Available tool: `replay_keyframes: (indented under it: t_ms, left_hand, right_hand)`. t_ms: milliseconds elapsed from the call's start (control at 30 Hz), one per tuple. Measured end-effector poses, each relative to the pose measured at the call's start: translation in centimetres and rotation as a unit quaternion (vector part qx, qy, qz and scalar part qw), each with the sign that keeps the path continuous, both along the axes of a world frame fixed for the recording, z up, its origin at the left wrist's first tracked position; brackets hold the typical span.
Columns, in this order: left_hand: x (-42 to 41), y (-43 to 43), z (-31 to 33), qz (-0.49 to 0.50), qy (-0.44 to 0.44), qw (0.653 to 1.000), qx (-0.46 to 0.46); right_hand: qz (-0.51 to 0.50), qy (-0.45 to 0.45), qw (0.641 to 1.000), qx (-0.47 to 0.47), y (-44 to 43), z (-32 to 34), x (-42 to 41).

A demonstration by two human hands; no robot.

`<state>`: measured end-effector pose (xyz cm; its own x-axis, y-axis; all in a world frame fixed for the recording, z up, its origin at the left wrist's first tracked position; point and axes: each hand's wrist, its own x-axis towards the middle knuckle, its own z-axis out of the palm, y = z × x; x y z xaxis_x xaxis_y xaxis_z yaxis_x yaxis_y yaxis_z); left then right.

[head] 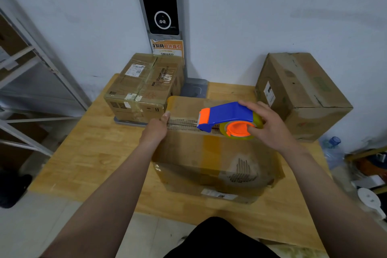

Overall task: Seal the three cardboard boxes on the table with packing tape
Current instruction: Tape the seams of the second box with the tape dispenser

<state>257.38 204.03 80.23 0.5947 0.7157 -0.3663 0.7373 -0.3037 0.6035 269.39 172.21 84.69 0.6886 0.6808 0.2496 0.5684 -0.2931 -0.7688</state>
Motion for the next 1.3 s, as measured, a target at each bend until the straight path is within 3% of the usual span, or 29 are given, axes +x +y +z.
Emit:
replay_keyframes:
  t_ms: [333, 967, 1300]
  left_hand:
    - [-0.4, -0.2, 0.1, 0.021, 0.031, 0.998, 0.058]
    - [0.1, -2.6, 1.7, 0.043, 0.016, 0.998, 0.03]
    - [0.3, -2.3, 1.3, 0.042, 0.026, 0.998, 0.041]
  right_hand:
    - [0.002, -0.014, 1.0, 0.004, -2.3, 0.6, 1.1]
    - [0.013, -0.05, 0.999, 0.009, -5.0, 0.7, 2.4]
    - [-0.077, -0.039, 0.996, 0.03, -9.6, 0.2, 2.8]
